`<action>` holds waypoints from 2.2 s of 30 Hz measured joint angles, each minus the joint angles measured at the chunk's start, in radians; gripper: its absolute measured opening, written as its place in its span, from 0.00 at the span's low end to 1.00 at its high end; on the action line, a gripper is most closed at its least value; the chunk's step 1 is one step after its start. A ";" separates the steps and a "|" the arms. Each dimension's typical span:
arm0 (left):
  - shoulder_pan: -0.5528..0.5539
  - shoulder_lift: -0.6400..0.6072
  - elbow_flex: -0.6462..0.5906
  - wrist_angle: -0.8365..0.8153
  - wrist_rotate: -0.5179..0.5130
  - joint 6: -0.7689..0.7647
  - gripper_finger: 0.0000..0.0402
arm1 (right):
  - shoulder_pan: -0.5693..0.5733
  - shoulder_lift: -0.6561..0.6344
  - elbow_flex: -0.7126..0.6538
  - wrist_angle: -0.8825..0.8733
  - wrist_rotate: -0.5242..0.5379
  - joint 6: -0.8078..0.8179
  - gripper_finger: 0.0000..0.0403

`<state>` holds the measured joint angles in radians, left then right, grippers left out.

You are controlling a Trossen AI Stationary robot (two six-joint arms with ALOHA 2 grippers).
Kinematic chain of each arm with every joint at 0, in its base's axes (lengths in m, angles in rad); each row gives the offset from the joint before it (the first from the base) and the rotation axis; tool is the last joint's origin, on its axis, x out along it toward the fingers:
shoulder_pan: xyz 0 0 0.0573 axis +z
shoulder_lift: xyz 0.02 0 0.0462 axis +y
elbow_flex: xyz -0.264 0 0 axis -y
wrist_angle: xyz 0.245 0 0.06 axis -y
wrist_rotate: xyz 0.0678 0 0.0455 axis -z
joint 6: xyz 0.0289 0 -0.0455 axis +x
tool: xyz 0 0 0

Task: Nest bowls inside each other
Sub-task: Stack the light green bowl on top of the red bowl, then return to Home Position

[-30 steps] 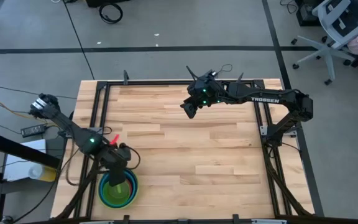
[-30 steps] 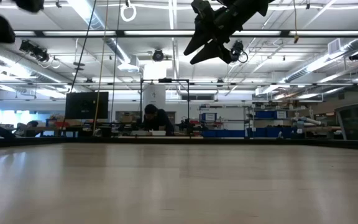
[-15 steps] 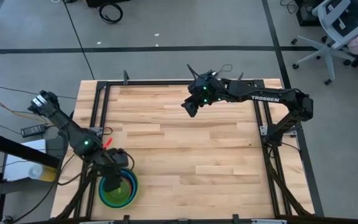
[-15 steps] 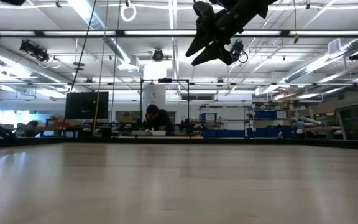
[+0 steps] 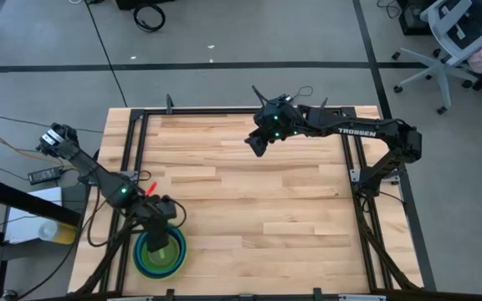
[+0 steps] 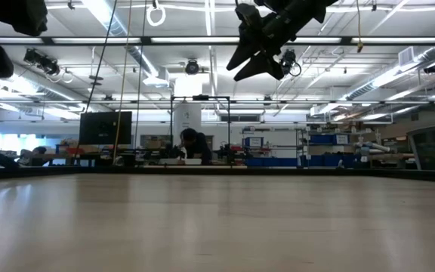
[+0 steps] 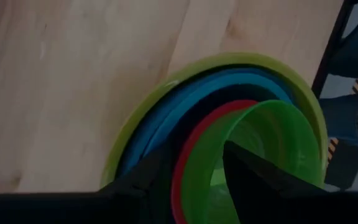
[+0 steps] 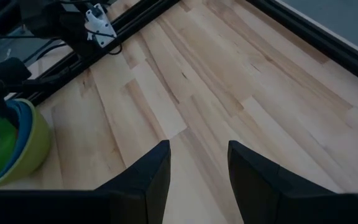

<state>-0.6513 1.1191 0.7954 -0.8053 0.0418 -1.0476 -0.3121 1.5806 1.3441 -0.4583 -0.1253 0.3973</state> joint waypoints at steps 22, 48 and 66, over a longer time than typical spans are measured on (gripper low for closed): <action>0.311 -0.130 0.279 0.090 -0.491 0.424 0.25 | 0.058 -0.142 -0.002 0.285 -0.210 0.003 0.25; 0.691 -0.725 -0.306 0.669 -0.074 0.856 0.00 | 0.404 -0.827 -0.715 0.452 0.214 -0.058 0.02; 0.691 -1.016 -0.627 0.793 -0.049 0.854 0.00 | 0.375 -1.217 -1.089 0.595 0.208 -0.206 0.01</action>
<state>0.0399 0.1035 0.1679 -0.0119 -0.0072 -0.1932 0.0631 0.3632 0.2547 0.1367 0.0823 0.1916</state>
